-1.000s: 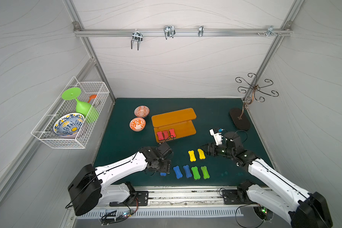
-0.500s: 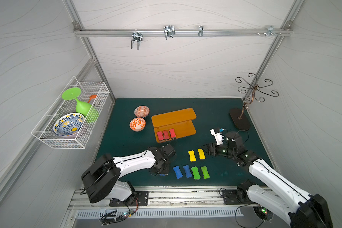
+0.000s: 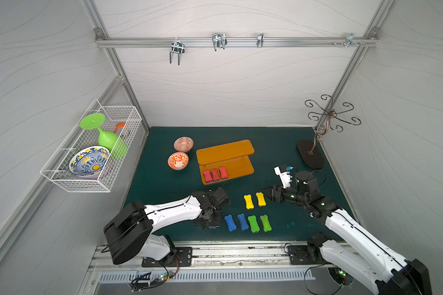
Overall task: Remove the whiteboard erasers from the shelf
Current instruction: Adjust the whiteboard eraser at the center of the board.
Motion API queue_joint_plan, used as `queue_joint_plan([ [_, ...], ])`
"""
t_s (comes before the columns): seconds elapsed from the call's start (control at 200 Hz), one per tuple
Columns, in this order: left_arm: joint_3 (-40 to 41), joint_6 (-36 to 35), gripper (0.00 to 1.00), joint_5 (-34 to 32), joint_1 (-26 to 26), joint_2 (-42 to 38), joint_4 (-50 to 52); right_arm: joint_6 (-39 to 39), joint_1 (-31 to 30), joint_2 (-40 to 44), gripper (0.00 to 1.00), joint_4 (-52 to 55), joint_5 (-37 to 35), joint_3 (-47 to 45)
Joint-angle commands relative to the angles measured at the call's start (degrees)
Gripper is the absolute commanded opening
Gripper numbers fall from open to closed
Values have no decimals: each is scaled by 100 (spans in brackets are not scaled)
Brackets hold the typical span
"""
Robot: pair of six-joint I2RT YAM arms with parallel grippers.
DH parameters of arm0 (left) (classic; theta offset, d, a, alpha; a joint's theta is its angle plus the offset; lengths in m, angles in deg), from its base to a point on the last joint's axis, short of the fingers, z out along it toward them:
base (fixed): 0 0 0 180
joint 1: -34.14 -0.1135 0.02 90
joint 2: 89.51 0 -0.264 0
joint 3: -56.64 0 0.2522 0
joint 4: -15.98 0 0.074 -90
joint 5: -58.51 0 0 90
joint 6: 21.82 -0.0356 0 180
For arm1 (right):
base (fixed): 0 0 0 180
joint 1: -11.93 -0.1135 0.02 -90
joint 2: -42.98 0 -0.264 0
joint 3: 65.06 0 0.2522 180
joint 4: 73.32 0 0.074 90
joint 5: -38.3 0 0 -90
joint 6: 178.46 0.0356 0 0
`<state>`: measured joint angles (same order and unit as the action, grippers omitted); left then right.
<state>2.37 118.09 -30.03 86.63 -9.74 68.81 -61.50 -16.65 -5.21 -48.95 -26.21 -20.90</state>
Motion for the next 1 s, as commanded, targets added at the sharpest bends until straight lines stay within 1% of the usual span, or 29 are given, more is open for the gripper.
queue_joint_plan([
  [0.0, -235, 276, 37, -133, 159, 125, 41, -67, 19, 83, 57, 208, -26, 63],
  [0.2, -332, 434, 37, -258, 456, 238, 37, -44, -25, 65, 57, 172, -43, 28],
  [0.59, -447, 540, 39, -444, 687, 327, 189, -10, -24, 7, 58, 52, -97, -25],
  [0.745, -262, 643, 41, -462, 692, 180, 136, -8, -24, -4, 59, 45, -93, -16],
  [0.995, -274, 555, 47, -336, 692, 403, 14, -11, 38, 46, 60, 110, -66, -32],
])
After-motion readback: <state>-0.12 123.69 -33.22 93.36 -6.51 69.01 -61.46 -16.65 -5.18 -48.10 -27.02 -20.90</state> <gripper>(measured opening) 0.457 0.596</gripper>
